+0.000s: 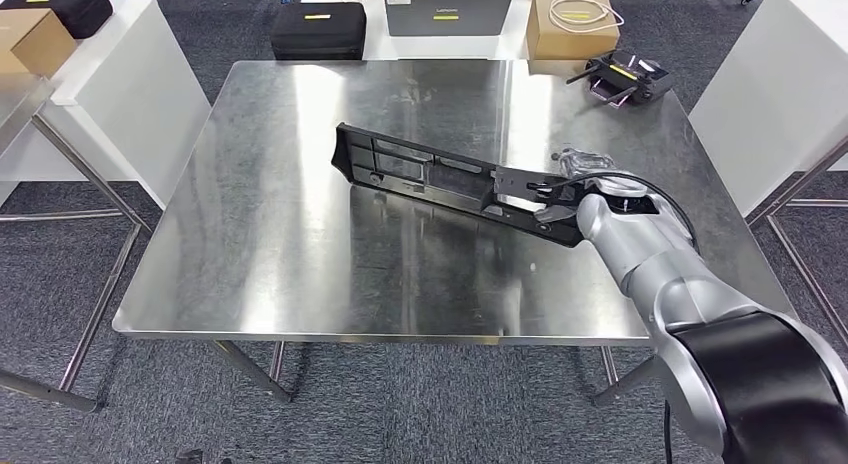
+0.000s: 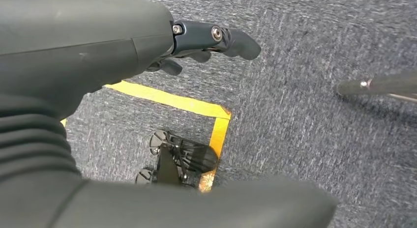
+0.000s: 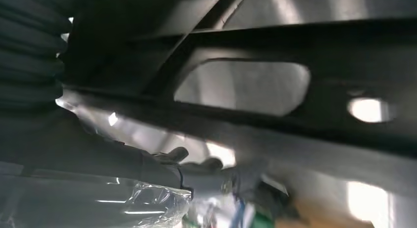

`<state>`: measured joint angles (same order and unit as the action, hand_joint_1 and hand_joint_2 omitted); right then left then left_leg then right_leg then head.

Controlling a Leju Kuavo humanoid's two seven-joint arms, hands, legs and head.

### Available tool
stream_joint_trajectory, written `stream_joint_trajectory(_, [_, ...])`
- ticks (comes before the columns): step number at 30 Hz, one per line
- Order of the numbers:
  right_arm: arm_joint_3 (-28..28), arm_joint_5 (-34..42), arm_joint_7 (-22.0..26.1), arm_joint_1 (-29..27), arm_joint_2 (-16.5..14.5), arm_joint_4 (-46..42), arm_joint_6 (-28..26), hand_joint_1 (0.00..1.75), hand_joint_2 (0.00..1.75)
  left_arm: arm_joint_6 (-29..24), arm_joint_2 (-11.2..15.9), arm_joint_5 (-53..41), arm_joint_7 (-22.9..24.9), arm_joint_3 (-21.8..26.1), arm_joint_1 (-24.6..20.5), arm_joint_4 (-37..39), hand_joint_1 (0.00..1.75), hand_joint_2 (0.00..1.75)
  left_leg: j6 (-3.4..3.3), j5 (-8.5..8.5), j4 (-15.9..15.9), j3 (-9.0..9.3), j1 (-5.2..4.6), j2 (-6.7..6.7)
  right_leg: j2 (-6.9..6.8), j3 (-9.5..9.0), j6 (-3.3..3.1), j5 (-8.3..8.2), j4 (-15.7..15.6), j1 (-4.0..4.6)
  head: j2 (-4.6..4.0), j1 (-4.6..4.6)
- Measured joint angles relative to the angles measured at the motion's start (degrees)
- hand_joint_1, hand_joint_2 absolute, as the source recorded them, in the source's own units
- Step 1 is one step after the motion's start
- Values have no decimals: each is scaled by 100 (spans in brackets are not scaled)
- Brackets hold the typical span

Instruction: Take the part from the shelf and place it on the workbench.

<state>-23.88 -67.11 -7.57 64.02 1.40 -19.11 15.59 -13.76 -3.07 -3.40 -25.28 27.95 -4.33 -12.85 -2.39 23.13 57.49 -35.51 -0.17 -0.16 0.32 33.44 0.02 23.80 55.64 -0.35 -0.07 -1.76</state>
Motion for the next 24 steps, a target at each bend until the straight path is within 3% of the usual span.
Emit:
stream_joint_trajectory(1, [69,21,-58,18,43,14,14,0,0,30,5,-5,-17,1,3,1,0,0,-31,-26,-42,24,12,9,-2,15,22,8,17,5,0,1])
stream_joint_trajectory(2, [133,24,-114,43,91,27,3,0,44,62,6,-8,-53,2,4,1,0,0,-68,-55,-96,59,21,16,-7,61,33,52,91,10,0,5])
stream_joint_trajectory(3, [183,3,-159,76,143,38,-25,0,87,89,4,-10,-113,3,2,1,0,44,-102,-84,-149,91,35,23,-11,158,28,142,274,18,0,12])
stream_joint_trajectory(5, [231,-87,-213,119,239,60,-110,0,175,90,-5,-22,-261,5,-5,2,0,44,-142,-108,-196,121,44,20,-18,532,-17,438,991,4,0,29])
stream_joint_trajectory(6, [239,-140,-229,122,280,74,-158,0,175,66,-7,-30,-324,7,-6,2,0,44,-146,-107,-194,117,44,12,-18,745,-23,569,1397,-6,0,41])
stream_joint_trajectory(7, [240,-185,-239,112,311,86,-209,0,175,40,-10,-37,-365,8,-4,2,0,0,-144,-104,-192,115,44,3,-18,908,-5,639,1682,-20,0,45])
stream_joint_trajectory(8, [241,-220,-248,100,338,96,-276,0,175,27,-16,-47,-388,11,-1,3,0,0,-138,-100,-188,115,46,-6,-20,964,38,621,1748,-39,0,46])
stream_joint_trajectory(9, [243,-244,-264,92,359,103,-367,0,175,26,-23,-57,-391,19,0,5,0,0,-125,-92,-179,117,51,-12,-23,893,98,518,1566,-63,0,48])
stream_joint_trajectory(11, [258,-272,-320,96,386,107,-554,0,175,44,-29,-74,-373,43,0,8,0,0,-63,-39,-96,96,45,-19,-49,514,281,204,761,-162,0,57])
stream_joint_trajectory(12, [268,-286,-354,107,389,108,-617,0,131,51,-10,-77,-360,61,-1,9,0,0,-45,21,-16,60,42,-25,-52,347,333,83,432,-208,0,68])
stream_joint_trajectory(13, [277,-304,-378,108,388,108,-648,0,87,65,11,-78,-345,76,-1,9,0,0,-42,60,60,20,27,-26,-53,247,344,15,247,-230,0,60])
stream_joint_trajectory(15, [281,-346,-397,100,391,108,-667,0,0,102,51,-80,-318,99,5,13,0,0,-99,97,141,-35,22,-24,-32,216,268,-16,205,-208,0,32])
stream_joint_trajectory(17, [281,-385,-417,88,402,108,-702,0,0,126,54,-90,-297,117,14,16,0,0,-134,78,125,-29,25,-12,-18,224,242,-19,206,-177,0,8])
stream_joint_trajectory(20, [281,-459,-555,88,412,108,-755,0,0,131,53,-120,-287,148,17,17,0,0,-136,76,96,-6,36,-1,1,224,238,-17,206,-160,0,5])
stream_joint_trajectory(24, [281,-537,-642,90,455,108,-730,0,0,159,53,-133,-262,170,20,17,0,0,-126,73,83,-1,52,0,1,224,180,-9,208,-133,0,7])
